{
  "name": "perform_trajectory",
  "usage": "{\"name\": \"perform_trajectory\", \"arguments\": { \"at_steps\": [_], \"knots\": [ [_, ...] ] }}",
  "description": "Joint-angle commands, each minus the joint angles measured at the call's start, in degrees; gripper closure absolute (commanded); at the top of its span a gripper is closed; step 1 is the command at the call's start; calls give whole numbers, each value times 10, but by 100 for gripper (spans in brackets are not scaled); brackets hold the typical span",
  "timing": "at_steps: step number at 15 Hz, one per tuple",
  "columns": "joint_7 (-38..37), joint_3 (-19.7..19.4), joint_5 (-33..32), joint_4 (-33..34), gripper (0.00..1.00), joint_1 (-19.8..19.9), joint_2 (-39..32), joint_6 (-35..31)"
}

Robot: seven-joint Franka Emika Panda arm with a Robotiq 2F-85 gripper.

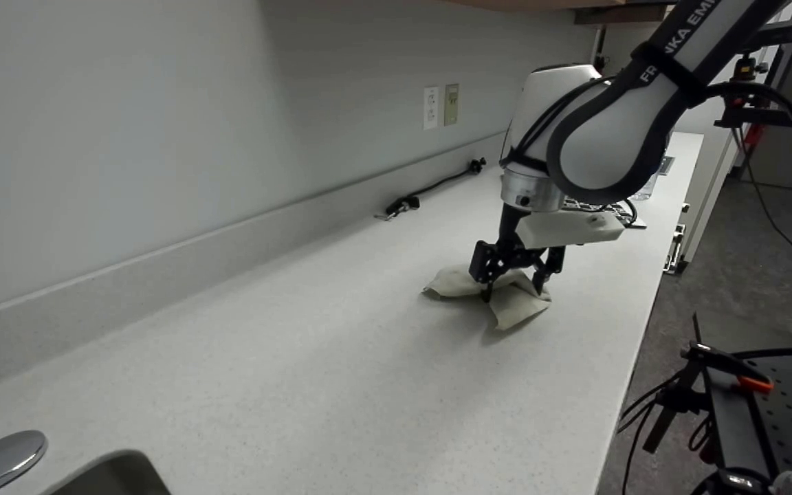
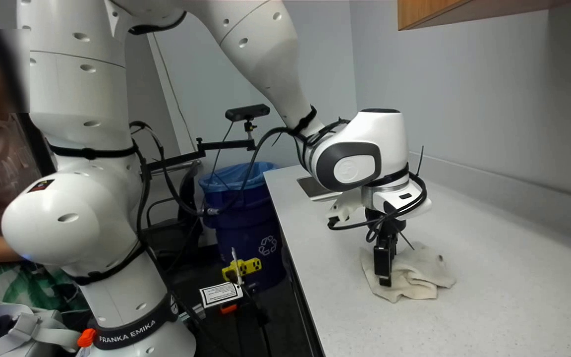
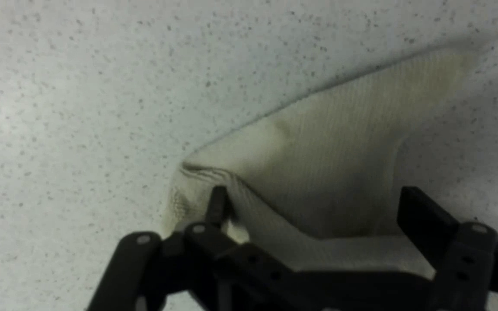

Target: Get the white cloth from the countertop, use it to wipe the cabinet on top, then put it back on the table

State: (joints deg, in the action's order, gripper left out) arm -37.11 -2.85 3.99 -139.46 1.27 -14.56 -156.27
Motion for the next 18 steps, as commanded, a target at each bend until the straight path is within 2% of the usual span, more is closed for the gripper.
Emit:
{"name": "perform_trajectory", "arguments": {
  "at_steps": [1, 4, 8, 11, 14, 15, 16, 18],
  "knots": [
    [3, -15, 1, 13, 0, -23, -26, -18],
    [-4, -28, -10, 17, 0, -31, -29, -20],
    [3, -38, -8, 4, 0, -33, 4, -32],
    [67, 5, 75, -3, 0, -4, 32, -35],
    [108, 21, 143, 4, 0, -1, 45, -36],
    [95, 8, 127, 5, 0, -11, 44, -46],
    [60, -17, 76, 4, 0, -26, 37, -64],
    [38, -38, 34, 8, 0, -33, 22, -78]
  ]
}}
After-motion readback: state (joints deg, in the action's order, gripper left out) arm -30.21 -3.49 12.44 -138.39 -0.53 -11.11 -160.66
